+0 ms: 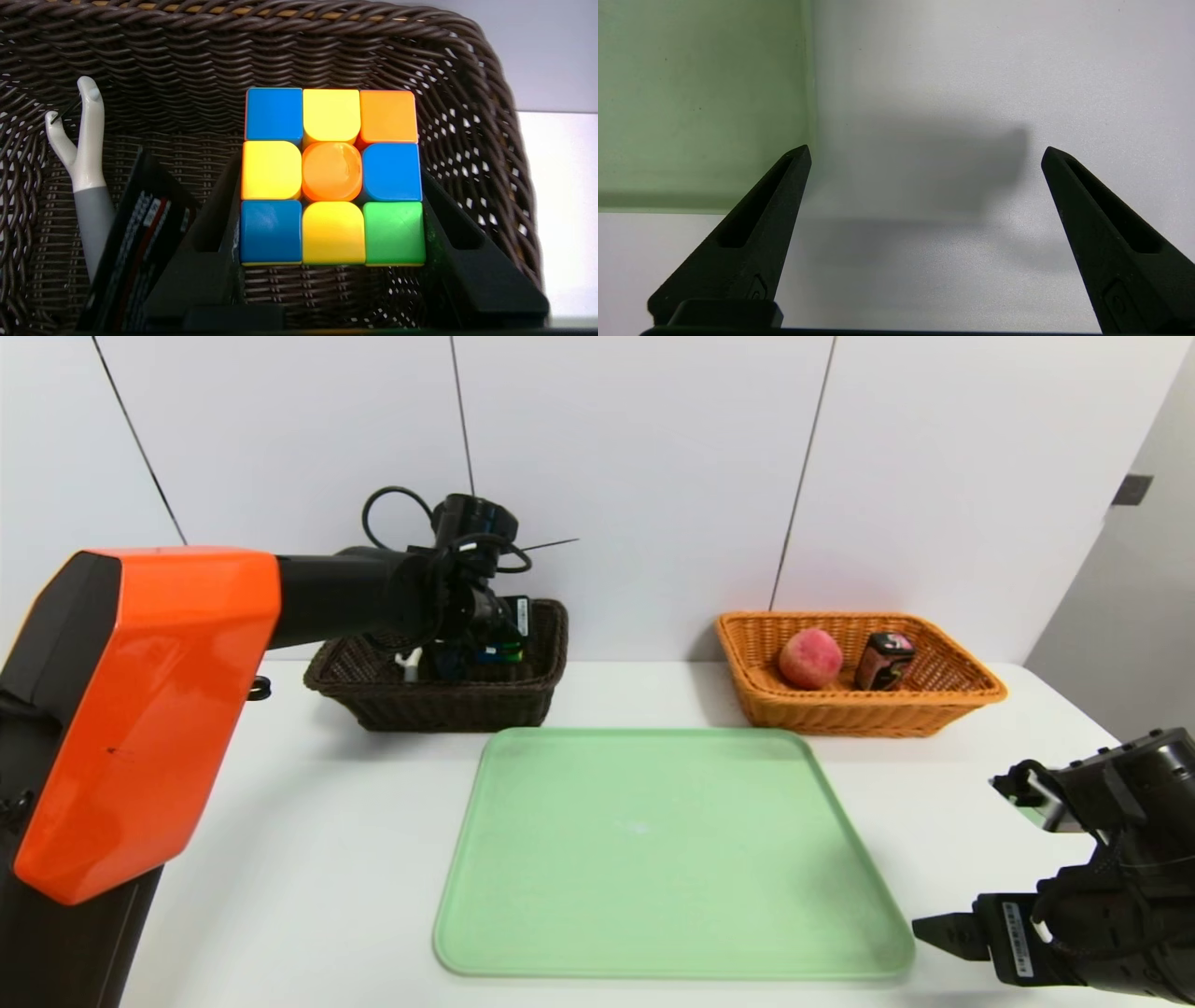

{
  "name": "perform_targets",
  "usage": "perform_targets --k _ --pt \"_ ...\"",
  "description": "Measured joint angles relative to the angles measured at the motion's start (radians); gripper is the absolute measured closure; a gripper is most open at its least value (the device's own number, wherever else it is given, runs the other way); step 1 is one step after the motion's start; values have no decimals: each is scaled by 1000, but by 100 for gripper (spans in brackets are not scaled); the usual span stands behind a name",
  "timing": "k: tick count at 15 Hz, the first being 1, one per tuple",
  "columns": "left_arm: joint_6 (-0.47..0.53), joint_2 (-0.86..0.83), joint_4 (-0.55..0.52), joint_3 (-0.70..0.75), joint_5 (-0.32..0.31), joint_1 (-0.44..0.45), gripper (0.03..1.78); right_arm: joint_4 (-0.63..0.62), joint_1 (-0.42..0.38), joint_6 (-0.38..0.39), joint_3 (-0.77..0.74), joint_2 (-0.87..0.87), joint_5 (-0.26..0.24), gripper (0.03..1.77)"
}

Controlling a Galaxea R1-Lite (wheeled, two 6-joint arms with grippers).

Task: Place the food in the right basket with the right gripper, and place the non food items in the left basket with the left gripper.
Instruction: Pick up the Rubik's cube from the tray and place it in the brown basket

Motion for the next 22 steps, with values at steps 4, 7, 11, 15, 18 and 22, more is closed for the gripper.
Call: perform_targets --k 4,7,11,15,18,22 --pt "3 32 -6 0 1 0 83 0 0 0 -2 1 -1 9" --pt "1 48 -6 0 2 5 83 0 0 0 -2 0 -1 9" --pt "1 52 -8 0 3 10 55 0 0 0 -1 -3 -2 9" --pt "-1 50 -8 0 7 9 37 0 0 0 0 -8 -2 9" --pt "1 17 -27 0 9 9 29 0 0 0 0 -11 -3 9" --pt "8 -114 -24 8 12 9 22 0 0 -1 0 -16 -2 9"
